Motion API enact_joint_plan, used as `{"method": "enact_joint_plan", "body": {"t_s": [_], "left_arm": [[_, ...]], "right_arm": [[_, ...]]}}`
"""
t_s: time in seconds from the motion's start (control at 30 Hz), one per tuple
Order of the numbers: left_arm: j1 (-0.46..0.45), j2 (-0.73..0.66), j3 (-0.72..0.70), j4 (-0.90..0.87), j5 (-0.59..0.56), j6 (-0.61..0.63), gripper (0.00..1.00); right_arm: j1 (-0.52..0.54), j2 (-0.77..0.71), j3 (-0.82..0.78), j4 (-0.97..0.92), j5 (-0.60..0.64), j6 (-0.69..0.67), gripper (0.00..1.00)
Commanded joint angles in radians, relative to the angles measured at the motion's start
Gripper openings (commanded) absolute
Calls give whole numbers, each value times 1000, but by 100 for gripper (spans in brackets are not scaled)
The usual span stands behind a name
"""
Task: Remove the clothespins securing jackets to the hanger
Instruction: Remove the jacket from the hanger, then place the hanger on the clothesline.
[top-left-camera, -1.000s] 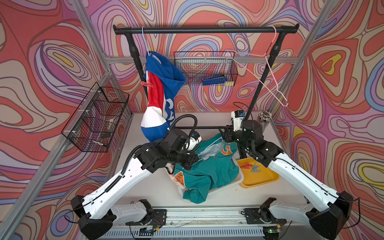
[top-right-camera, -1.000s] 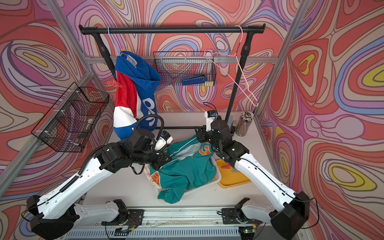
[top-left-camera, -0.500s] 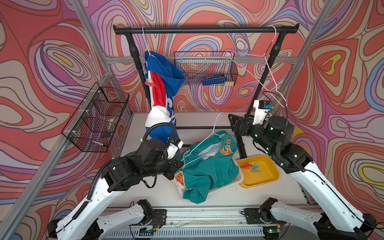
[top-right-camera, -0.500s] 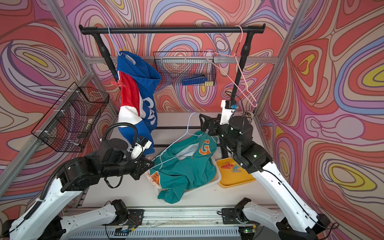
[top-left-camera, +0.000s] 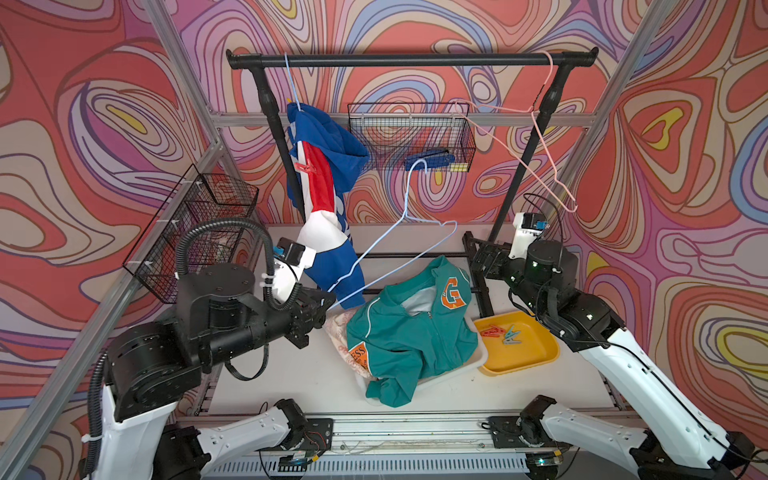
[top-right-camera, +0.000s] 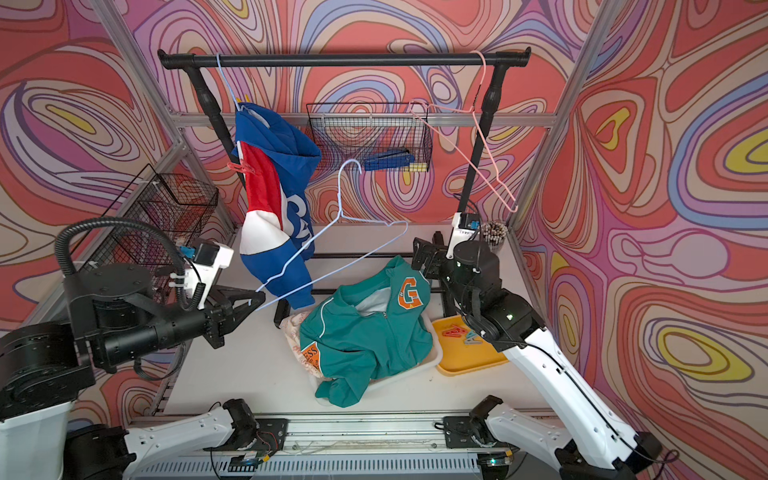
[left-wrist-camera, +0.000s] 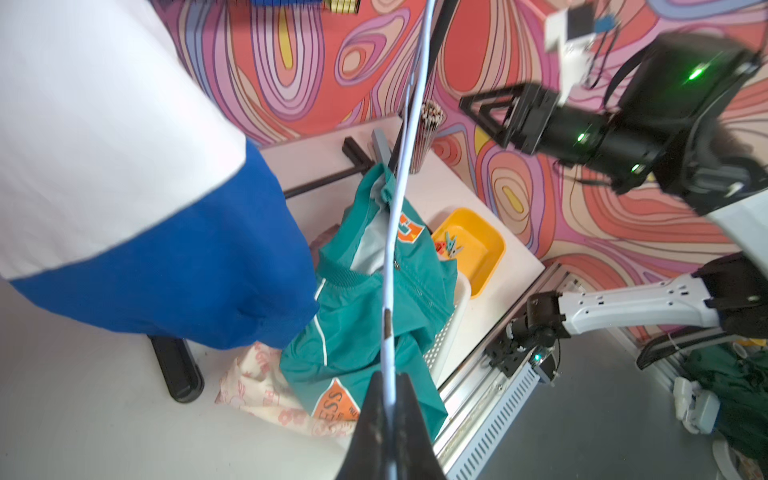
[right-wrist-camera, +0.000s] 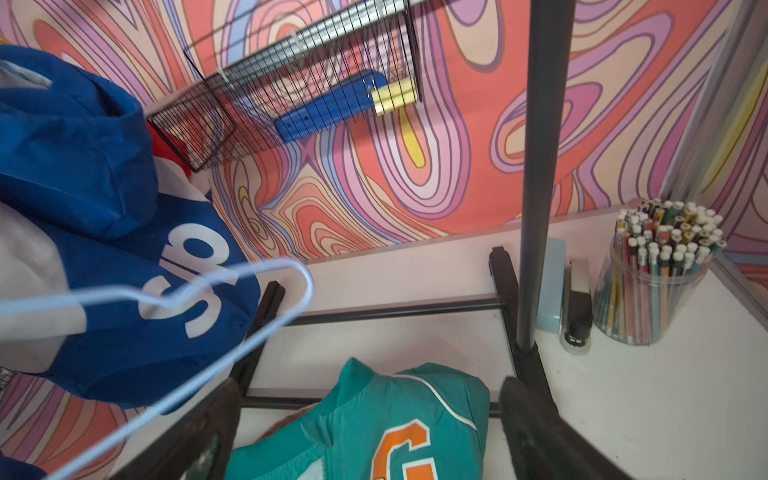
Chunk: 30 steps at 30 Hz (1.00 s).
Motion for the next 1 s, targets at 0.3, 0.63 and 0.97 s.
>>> {"method": "enact_joint_plan", "body": {"t_s": [0.3,0.63,0.97], "left_arm": [[-2,346,429,180,-132,55,0],[18,622,712,282,-212,95,0],[118,724,738,294,-79,1,0]], "right_arm": [[1,13,-110,10,-1,32,98],[1,15,-152,27,-39,46,98],[1,8,-157,18,-37,40,98]]}}
